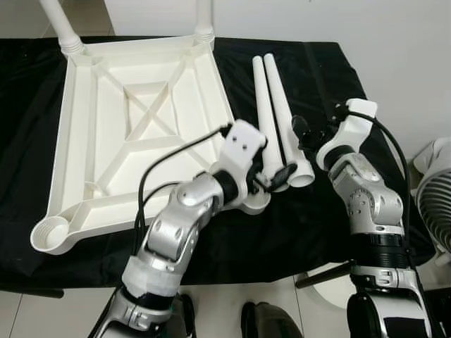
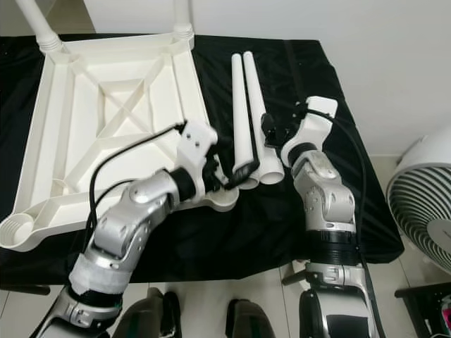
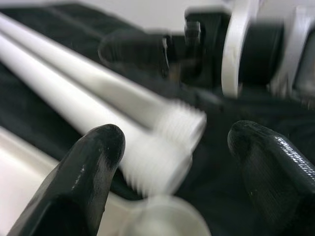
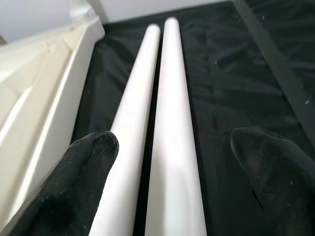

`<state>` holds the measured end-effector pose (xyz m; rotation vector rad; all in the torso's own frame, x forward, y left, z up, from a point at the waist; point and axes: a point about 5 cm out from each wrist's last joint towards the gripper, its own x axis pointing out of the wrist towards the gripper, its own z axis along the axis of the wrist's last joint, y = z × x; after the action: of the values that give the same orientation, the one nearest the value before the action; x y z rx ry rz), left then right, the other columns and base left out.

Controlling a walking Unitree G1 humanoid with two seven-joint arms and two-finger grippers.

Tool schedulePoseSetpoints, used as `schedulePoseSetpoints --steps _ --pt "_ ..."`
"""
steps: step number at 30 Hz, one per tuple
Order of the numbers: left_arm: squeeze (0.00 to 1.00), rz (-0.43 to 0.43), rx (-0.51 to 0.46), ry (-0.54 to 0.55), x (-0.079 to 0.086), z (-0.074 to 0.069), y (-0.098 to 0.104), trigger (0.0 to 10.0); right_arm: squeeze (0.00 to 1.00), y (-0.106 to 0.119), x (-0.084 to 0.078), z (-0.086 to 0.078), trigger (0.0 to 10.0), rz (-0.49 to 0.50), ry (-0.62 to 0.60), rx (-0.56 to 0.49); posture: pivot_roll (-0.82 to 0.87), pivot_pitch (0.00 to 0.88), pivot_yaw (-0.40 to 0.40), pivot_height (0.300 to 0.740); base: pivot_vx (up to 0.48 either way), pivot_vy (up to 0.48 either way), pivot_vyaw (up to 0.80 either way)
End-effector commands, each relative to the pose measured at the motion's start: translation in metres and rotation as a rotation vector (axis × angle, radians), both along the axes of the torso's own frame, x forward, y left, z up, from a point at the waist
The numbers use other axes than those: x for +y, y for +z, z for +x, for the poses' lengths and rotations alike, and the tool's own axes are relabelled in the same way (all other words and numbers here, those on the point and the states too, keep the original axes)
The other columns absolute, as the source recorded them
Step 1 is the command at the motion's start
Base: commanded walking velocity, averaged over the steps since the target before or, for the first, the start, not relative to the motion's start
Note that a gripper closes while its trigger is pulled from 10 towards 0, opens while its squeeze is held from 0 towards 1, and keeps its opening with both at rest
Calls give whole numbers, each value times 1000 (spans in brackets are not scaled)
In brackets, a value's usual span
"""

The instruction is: Building children table

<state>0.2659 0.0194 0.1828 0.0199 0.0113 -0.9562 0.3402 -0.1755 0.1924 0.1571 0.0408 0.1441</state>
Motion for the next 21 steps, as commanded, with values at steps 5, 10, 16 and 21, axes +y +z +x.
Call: schedulePoseSetpoints --steps 5,10,16,21 --pt "0 48 -18 -16 7 -6 -9 10000 0 -7 -6 4 10000 -47 8 49 -75 116 9 740 0 0 0" --pt "0 84 -45 35 24 -5 -8 10000 0 -7 -17 22 10000 -110 -25 121 -54 97 18 740 0 0 0" --pt "0 86 -59 56 29 -5 -2 10000 0 -16 -11 29 10000 -58 -4 257 -47 95 21 740 0 0 0" --pt "0 88 -66 57 30 -5 -2 10000 0 -23 -3 29 10000 -58 68 331 -47 93 13 740 0 0 0"
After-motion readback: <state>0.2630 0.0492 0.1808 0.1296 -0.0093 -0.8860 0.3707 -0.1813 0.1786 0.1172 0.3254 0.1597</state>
